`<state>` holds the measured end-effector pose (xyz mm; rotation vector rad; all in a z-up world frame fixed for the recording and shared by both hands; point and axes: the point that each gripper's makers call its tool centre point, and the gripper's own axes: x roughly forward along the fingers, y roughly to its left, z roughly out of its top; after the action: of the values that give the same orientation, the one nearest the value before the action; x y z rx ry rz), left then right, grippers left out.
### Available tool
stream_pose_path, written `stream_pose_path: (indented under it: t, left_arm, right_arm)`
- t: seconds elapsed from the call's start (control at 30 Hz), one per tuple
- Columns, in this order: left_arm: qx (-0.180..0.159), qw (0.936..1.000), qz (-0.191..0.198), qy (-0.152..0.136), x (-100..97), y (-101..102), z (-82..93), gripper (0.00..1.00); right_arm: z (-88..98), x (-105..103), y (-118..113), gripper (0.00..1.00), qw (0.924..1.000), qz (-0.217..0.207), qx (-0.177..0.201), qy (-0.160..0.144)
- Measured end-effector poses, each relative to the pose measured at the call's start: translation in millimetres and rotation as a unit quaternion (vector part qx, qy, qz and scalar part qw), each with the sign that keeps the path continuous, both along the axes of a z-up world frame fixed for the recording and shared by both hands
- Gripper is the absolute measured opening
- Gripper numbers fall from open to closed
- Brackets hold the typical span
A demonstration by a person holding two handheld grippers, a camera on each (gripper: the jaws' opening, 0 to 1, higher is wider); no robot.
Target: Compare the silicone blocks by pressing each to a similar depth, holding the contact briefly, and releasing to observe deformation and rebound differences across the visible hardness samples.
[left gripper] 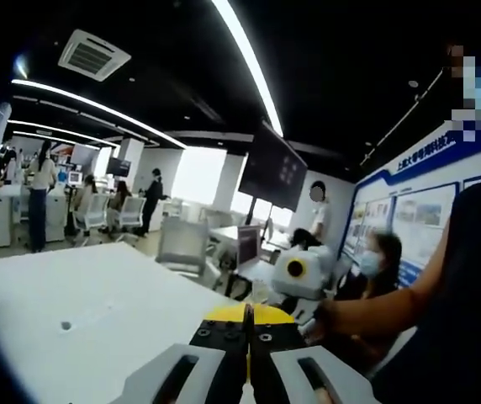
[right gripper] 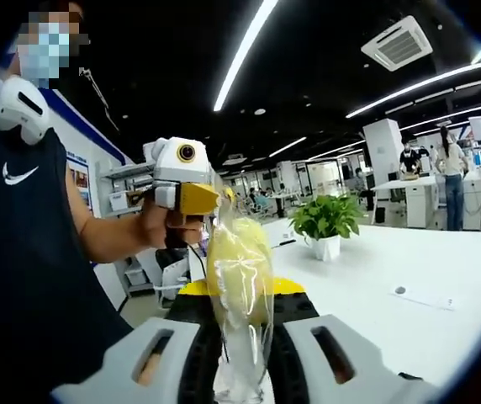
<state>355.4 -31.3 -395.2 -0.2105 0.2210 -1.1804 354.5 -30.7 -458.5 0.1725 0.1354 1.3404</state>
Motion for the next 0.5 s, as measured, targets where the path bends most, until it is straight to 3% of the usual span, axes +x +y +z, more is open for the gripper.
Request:
stream_pose_path:
  t: [0.2,0.33,0.37,0.5]
  left_arm:
    - [-0.007,0.9999,0.010,0.001,4.6,4,2.3,0.00]
    - [-0.011,0.9998,0.013,0.007,6.7,4,1.3,0.00]
    - [-0.010,0.9998,0.013,0.008,7.3,3,1.0,0.00]
    - [-0.015,0.9997,0.013,0.010,9.3,0,1.8,0.00]
  right_arm:
    - [-2.3,16,0,0.70,0.9989,-0.045,0.003,-0.012]
    - [1.9,22,-5,0.92,0.9973,-0.066,0.009,-0.032]
    - [3.6,25,-6,0.97,0.9965,-0.075,0.012,-0.036]
    - [6.9,26,-16,0.97,0.9949,-0.090,0.014,-0.044]
